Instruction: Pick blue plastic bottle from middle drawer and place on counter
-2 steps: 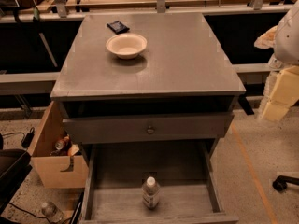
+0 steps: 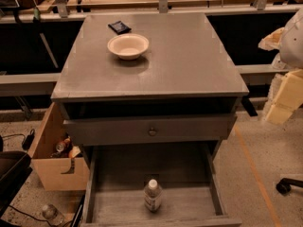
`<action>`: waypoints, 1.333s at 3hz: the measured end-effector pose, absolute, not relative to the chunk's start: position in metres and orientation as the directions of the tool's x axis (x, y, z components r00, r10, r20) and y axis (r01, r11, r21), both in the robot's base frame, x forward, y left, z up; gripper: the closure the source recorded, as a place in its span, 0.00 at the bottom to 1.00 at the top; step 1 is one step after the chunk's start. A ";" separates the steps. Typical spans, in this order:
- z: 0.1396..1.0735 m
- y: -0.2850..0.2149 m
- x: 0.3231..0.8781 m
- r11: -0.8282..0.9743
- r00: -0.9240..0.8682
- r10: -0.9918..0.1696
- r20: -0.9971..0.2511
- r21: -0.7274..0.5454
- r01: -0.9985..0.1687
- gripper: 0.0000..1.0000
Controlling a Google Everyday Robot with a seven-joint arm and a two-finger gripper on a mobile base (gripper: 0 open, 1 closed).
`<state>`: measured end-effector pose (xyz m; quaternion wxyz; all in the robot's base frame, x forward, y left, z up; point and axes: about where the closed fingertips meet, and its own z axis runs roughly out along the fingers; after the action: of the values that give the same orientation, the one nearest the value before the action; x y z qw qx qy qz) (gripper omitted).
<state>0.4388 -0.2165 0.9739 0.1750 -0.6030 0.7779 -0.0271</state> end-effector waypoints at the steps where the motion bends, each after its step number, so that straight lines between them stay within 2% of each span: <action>1: 0.938 -0.218 0.439 0.269 -0.183 -0.923 -0.339 -0.228 -0.936 0.00; 3: 0.841 -0.225 0.440 0.347 -0.132 -0.738 -0.662 -0.205 -0.915 0.00; 4: 0.791 -0.214 0.437 0.385 -0.092 -0.559 -0.824 -0.160 -0.909 0.00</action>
Offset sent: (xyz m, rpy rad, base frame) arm 0.0027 -0.0072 -0.1313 0.6125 -0.1446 0.0528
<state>0.4370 -0.2142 0.7908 0.4328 -0.5166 0.7106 0.2020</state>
